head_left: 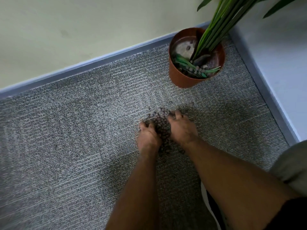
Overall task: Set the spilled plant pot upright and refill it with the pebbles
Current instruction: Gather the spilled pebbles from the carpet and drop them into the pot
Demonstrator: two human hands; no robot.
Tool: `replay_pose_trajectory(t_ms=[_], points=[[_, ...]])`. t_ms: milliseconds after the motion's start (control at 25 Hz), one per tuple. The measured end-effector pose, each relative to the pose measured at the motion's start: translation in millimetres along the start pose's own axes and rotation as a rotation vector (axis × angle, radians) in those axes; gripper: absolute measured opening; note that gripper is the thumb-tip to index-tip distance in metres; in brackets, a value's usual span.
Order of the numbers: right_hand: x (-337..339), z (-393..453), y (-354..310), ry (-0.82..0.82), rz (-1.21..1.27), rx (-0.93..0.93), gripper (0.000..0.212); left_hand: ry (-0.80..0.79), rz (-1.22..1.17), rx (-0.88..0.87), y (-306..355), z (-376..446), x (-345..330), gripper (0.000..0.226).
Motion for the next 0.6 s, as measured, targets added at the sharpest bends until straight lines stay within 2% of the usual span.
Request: replay_pose_trajectory(t_ms=[160, 280, 400, 600], points=[[-7, 6, 9, -0.026, 0.162, -0.117, 0.066, -0.066, -0.002, -0.099, 4, -3, -5, 0.051], [-8, 10, 12, 0.009, 0.273, -0.172, 0.047, -0.083, 0.01, -0.125, 6, -1, -3, 0.04], [-5, 13, 10, 0.069, 0.266, -0.12, 0.025, -0.105, -0.07, -0.096, 1, 0, -3, 0.026], [-9, 14, 5, 0.078, 0.24, -0.103, 0.024, -0.103, -0.229, -0.02, -5, 0, -2, 0.02]])
Point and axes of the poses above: each hand's wrist, its own z-axis towards the middle knuckle, its own x-axis out of the back of the hand, y = z × x, the point moved 2 cm from there along z, towards the middle knuckle, and after that the axes turned 4 degrees about z, right-handed, at the moved point
